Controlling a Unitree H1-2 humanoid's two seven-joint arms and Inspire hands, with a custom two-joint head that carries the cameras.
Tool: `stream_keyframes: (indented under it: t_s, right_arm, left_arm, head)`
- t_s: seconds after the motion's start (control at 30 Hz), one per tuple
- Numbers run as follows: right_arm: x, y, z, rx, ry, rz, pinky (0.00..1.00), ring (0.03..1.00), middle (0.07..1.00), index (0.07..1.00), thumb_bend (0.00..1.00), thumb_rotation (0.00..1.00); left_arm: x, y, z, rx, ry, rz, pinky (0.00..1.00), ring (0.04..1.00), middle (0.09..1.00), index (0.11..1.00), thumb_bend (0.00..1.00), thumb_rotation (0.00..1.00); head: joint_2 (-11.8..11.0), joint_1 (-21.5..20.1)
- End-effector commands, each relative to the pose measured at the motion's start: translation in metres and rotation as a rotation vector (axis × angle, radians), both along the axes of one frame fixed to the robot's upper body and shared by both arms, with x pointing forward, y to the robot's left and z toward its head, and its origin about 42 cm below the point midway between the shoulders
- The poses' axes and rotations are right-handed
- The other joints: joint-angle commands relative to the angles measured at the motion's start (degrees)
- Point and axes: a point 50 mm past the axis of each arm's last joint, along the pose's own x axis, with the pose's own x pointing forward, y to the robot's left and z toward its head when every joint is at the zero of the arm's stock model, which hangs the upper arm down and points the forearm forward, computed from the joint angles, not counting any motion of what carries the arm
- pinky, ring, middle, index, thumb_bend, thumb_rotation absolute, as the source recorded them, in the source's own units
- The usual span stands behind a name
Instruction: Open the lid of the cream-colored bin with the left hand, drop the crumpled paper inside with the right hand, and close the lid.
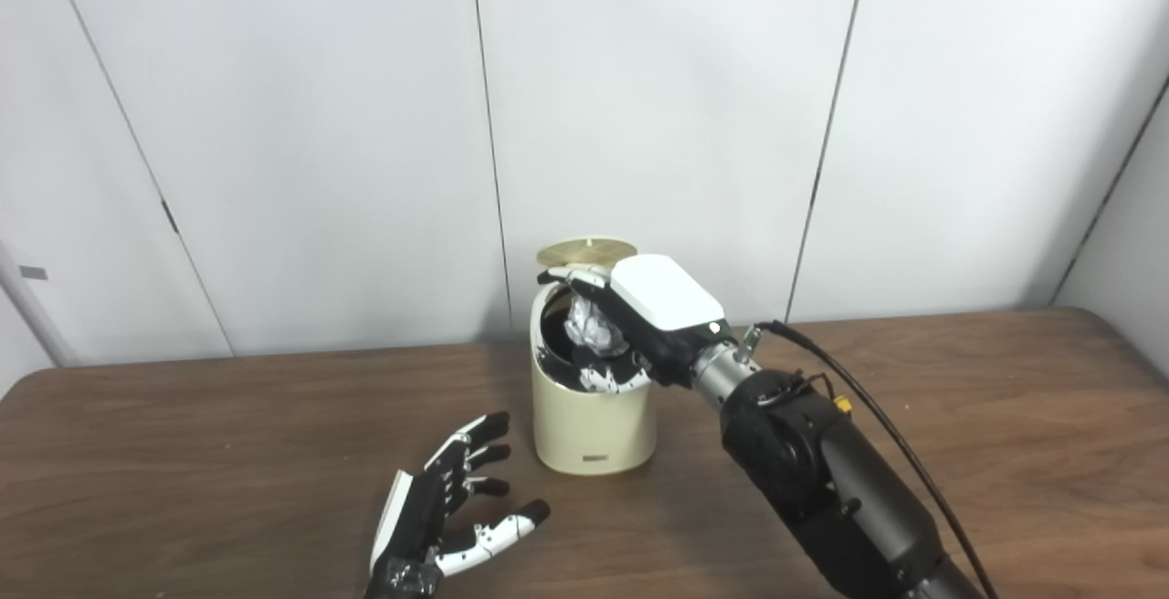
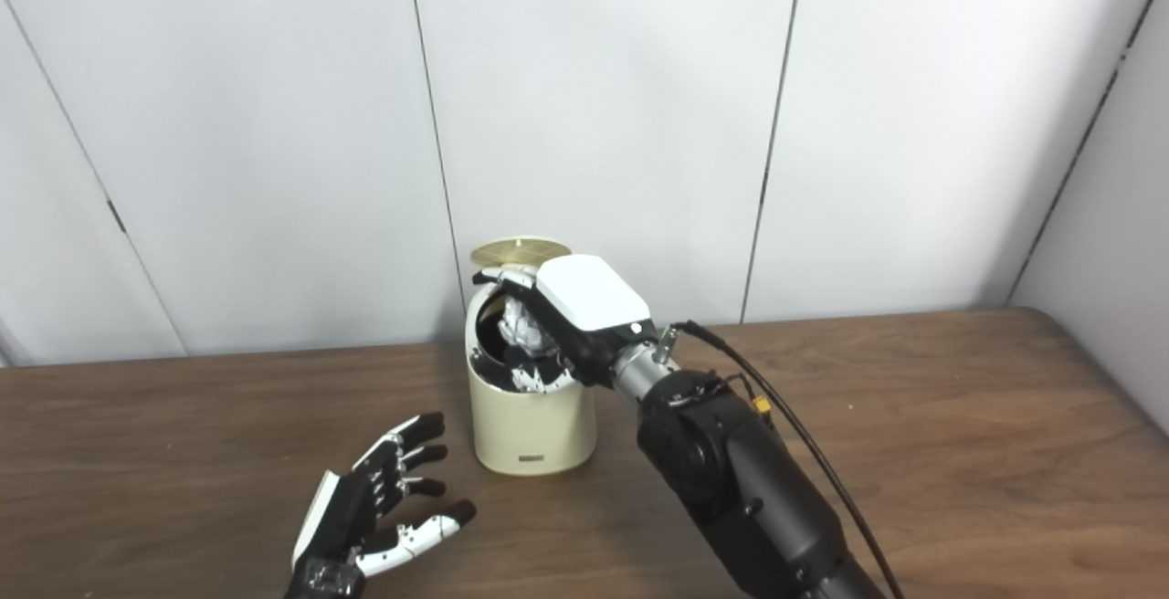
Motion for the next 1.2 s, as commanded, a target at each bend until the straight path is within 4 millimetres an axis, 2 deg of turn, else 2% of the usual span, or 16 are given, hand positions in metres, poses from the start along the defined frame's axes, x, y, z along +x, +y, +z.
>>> stream_keyframes:
  t_s: [0.0,0.17,0.3,0.4,0.73,0.83,0.9,0.97,1.07,1.1,1.13,1.17]
  right_arm:
    - [0.004,-0.006,0.023,-0.022,-0.044,-0.019,0.71,0.92,0.993,0.904,0.88,0.15]
    - [0.002,-0.008,0.039,-0.058,-0.068,-0.003,0.78,0.954,1.0,0.927,0.89,0.17]
    - [0.001,-0.009,0.054,-0.077,-0.086,0.012,0.76,0.946,1.0,0.917,0.89,0.19]
    - [0.001,-0.009,0.059,-0.084,-0.084,0.013,0.75,0.932,1.0,0.903,0.91,0.16]
    - [0.0,-0.01,0.058,-0.103,-0.071,0.011,0.74,0.92,1.0,0.892,0.89,0.15]
    - [-0.001,-0.01,0.058,-0.078,-0.092,0.02,0.71,0.898,0.975,0.867,0.89,0.13]
    - [-0.002,-0.01,0.059,-0.035,-0.116,0.033,0.66,0.854,0.934,0.833,0.87,0.1]
    - [-0.003,-0.01,0.06,0.006,-0.141,0.038,0.59,0.749,0.832,0.761,0.78,0.09]
    - [-0.004,-0.011,0.062,0.062,-0.195,0.048,0.55,0.67,0.735,0.7,0.7,0.07]
    - [-0.004,-0.012,0.062,0.09,-0.213,0.054,0.51,0.616,0.678,0.667,0.69,0.05]
    - [-0.004,-0.013,0.061,0.128,-0.224,0.063,0.48,0.579,0.641,0.584,0.6,0.09]
    - [-0.004,-0.014,0.061,0.168,-0.238,0.073,0.44,0.536,0.559,0.548,0.56,0.05]
  left_arm:
    - [0.009,-0.002,0.014,-0.006,-0.075,-0.018,0.67,0.817,0.865,0.878,0.74,0.13]
    - [0.01,-0.003,0.014,-0.007,-0.073,-0.02,0.67,0.82,0.866,0.877,0.74,0.14]
    - [0.011,-0.003,0.013,-0.003,-0.075,-0.024,0.66,0.826,0.871,0.878,0.74,0.14]
    - [0.012,-0.004,0.013,-0.005,-0.074,-0.028,0.67,0.83,0.872,0.879,0.73,0.13]
    - [0.014,-0.006,0.011,-0.001,-0.083,-0.027,0.65,0.824,0.872,0.876,0.73,0.12]
    - [0.014,-0.006,0.011,-0.002,-0.086,-0.026,0.65,0.82,0.869,0.876,0.73,0.12]
    - [0.014,-0.006,0.011,-0.006,-0.085,-0.027,0.67,0.821,0.869,0.875,0.73,0.12]
    - [0.014,-0.006,0.012,-0.008,-0.084,-0.028,0.66,0.818,0.869,0.876,0.73,0.11]
    - [0.014,-0.006,0.011,-0.012,-0.081,-0.029,0.65,0.813,0.869,0.875,0.72,0.1]
    - [0.014,-0.006,0.011,-0.011,-0.08,-0.029,0.65,0.811,0.87,0.875,0.72,0.11]
    - [0.014,-0.006,0.011,-0.012,-0.08,-0.029,0.65,0.81,0.87,0.875,0.73,0.11]
    - [0.014,-0.006,0.011,-0.013,-0.079,-0.03,0.64,0.808,0.87,0.875,0.73,0.11]
  head:
    - [0.16,-0.01]
    - [0.13,-0.16]
    - [0.05,-0.2]
    - [-0.22,-0.28]
    - [-0.55,0.06]
    - [-0.55,0.06]
    - [-0.39,0.12]
    - [-0.32,0.06]
    - [-0.3,0.02]
    - [-0.33,0.04]
    - [-0.34,0.06]
    - [-0.34,0.05]
